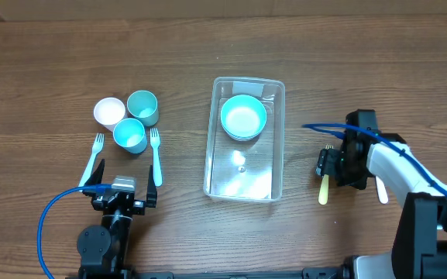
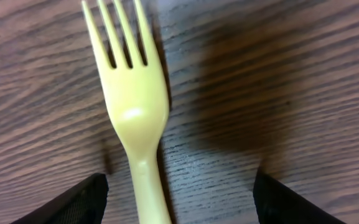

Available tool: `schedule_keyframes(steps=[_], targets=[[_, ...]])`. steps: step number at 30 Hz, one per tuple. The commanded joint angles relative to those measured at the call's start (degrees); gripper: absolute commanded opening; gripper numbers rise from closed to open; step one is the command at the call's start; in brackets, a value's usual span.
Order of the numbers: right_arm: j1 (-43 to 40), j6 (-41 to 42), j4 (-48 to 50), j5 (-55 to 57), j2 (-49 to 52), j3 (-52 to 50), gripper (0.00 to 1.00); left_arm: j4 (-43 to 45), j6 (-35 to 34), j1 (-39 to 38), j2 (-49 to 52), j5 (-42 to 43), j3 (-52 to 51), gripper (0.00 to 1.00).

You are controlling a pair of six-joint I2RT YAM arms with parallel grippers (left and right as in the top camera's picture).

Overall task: Pack container
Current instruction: 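Close the right gripper on the yellow fork handle, then lift the yellow fork and carry it into the container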

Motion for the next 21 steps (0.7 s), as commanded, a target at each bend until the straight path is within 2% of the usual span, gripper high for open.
schedule_keyframes(steps=[1,5,9,10,14,21], targets=[[3.0,1.3,2.8,3.4,0.9,-3.5,0.76,0.1,0.6,-0.1,-0.6,0.4,-0.2,1.00],[4.6,1.9,3.0,4.4,0.9,-3.5,0.71,0.1,0.6,-0.1,-0.6,0.4,-0.2,1.00],[4.6,1.9,3.0,4.4,0.9,-3.5,0.53,0.1,0.6,-0.1,-0.6,0.4,-0.2,1.00],[4.6,1.9,3.0,4.4,0.9,-3.5,0.42,0.1,0.6,-0.1,-0.6,0.4,-0.2,1.00],[4.6,1.9,3.0,4.4,0.9,-3.5,0.26,0.1,0.6,-0.1,-0.6,0.4,-0.2,1.00],[4.6,1.9,0.9,4.4,0.9,-0.4,0.17,0.1,0.6,-0.1,-0.6,0.4,-0.2,1.00]])
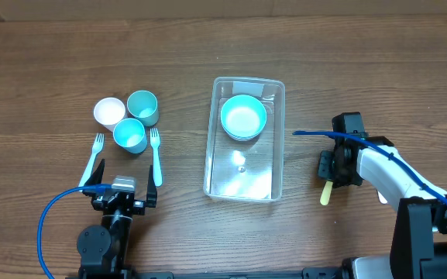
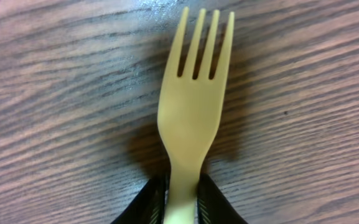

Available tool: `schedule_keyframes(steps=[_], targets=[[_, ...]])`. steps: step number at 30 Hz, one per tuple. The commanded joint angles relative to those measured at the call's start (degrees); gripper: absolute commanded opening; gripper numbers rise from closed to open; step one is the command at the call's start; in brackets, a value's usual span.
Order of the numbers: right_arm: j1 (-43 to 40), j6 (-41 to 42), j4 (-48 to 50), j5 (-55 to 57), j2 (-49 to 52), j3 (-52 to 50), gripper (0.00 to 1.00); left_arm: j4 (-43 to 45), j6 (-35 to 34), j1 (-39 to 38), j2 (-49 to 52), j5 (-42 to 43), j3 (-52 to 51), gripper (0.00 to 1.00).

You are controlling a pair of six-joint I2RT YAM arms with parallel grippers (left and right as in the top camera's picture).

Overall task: Pack container
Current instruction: 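Lift the yellow fork and carry it into the container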

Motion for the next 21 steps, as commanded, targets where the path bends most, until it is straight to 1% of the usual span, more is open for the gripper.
schedule_keyframes(steps=[1,7,10,15,21], targets=[[0.3,0.0,-2.2,-1.5,1.5,2.0,0.17,0.1,0.6,-0.1,-0.6,0.4,-0.2,1.00],[0.3,0.1,-8.7,-1.5,1.4,9.7,0.09,0.1,0.6,-0.1,-0.6,0.4,-0.2,1.00],[0.3,0.0,-15.6,-1.5,1.2,17.6,0.08,0.1,0.6,-0.1,-0.6,0.4,-0.2,1.00],[1.2,0.0,-22.8,-1.5,0.5,28.0,0.08,0.1,0.6,-0.1,-0.6,0.4,-0.2,1.00],[7.8,0.3,-30.9,-1.5,0.4,41.7,0.08,0.1,0.6,-0.1,-0.6,0.4,-0.2,1.00]])
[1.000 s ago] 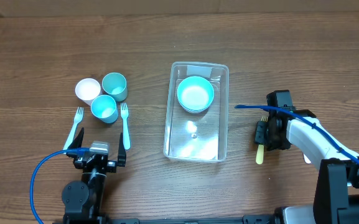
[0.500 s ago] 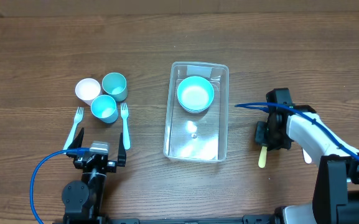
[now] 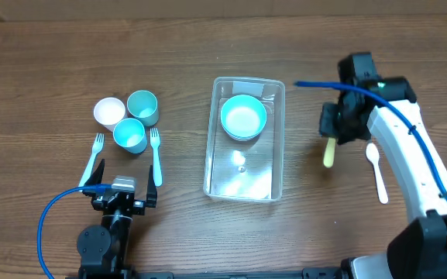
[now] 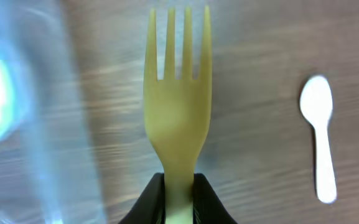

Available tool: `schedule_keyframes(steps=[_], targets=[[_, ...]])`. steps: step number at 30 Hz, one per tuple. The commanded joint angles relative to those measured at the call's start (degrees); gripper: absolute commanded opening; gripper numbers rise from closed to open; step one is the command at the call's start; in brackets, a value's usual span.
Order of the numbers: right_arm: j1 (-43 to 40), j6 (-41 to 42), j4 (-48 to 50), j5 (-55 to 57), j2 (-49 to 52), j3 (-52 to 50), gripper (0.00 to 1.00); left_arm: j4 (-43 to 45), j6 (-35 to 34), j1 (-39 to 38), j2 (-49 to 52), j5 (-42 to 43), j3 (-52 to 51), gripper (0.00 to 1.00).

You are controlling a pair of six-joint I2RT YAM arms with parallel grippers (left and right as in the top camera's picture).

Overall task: Pack container
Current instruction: 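Lift the yellow fork and carry it into the container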

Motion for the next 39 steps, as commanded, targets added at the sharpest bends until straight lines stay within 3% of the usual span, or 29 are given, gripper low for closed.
schedule_keyframes(steps=[1,12,25,39], targets=[[5.6,0.4,-2.1,0.0,-0.8,6.3,0.08,0.1,0.6,-0.1,-0.6,0.4,-0.2,1.00],[20.8,6.4,7.7,0.1,-0.6,5.0,0.08,0.1,0.6,-0.1,-0.6,0.4,-0.2,1.00],[21.2,6.8,17.4,0.3,0.5,-5.2,0.09,0.1,0.6,-0.1,-0.6,0.4,-0.2,1.00],[19.5,7.6,15.6,1.0,0.4,-4.7,0.09,0.1,0.6,-0.1,-0.6,0.4,-0.2,1.00]])
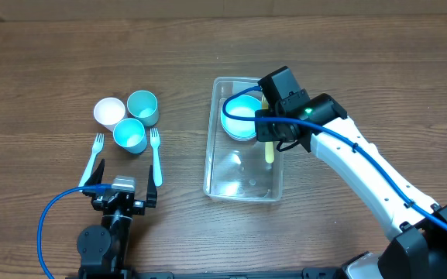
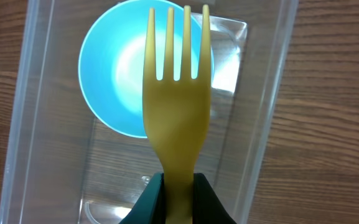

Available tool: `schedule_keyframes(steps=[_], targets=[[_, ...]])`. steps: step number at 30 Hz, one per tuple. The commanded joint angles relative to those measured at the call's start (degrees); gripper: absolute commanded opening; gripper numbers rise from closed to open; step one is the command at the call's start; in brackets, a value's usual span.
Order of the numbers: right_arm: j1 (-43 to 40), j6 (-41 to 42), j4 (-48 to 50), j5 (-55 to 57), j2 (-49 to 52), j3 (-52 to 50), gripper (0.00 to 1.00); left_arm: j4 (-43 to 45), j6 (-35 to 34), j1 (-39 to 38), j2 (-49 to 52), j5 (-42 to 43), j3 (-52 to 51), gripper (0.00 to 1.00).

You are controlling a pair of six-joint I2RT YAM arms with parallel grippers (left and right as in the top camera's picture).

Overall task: Pack container
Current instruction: 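Lift the yellow fork and carry it into the container, then release the fork in the container and move the right gripper right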

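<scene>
The clear plastic container (image 1: 209, 167) lies at the table's middle with a light blue bowl (image 1: 238, 118) in its far end. My right gripper (image 1: 272, 138) hangs over the container's right side, shut on the handle of a yellow fork (image 1: 269, 153). In the right wrist view the fork (image 2: 178, 118) points its tines over the bowl (image 2: 114, 74), with the container's wall (image 2: 272, 112) to its right and the gripper (image 2: 179, 196) clamped on the handle. My left gripper (image 1: 122, 192) rests near the front edge at the left, its fingers apart and nothing between them.
A white cup (image 1: 108, 111), a teal cup (image 1: 142, 106) and a blue cup (image 1: 129, 135) stand together at the left. Two light blue forks (image 1: 92, 159) (image 1: 156, 155) lie just in front of them, near my left gripper.
My right gripper has moved left with the yellow fork, from over bare table right of the container to over the container, beside the bowl. The left arm has not moved.
My right gripper stood open around the yellow fork lying on the table at the right. Then it was shut on the fork's handle. Then it held the fork up beside the container, near a white spoon, and now holds it over the container.
</scene>
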Motion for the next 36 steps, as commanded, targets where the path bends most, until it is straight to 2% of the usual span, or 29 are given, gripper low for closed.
schedule_keyframes(steps=[1,10,16,20,30,36], targets=[[-1.8,1.2,-0.8,0.4,0.0,0.3,0.09,0.1,0.6,-0.1,-0.6,0.4,-0.2,1.00],[-5.9,1.2,-3.3,0.3,-0.3,2.4,0.09,0.1,0.6,-0.1,-0.6,0.4,-0.2,1.00],[-15.1,0.9,-9.5,0.4,-0.5,2.4,0.08,0.1,0.6,-0.1,-0.6,0.4,-0.2,1.00],[-19.6,-2.3,-11.5,0.4,-0.5,2.4,0.08,0.1,0.6,-0.1,-0.6,0.4,-0.2,1.00],[-18.8,-3.3,-11.7,-2.0,-0.5,2.4,0.04,0.1,0.6,-0.1,-0.6,0.4,-0.2,1.00],[-12.3,-3.5,-10.1,-4.2,-0.5,2.4,0.04,0.1,0.6,-0.1,-0.6,0.4,-0.2,1.00]])
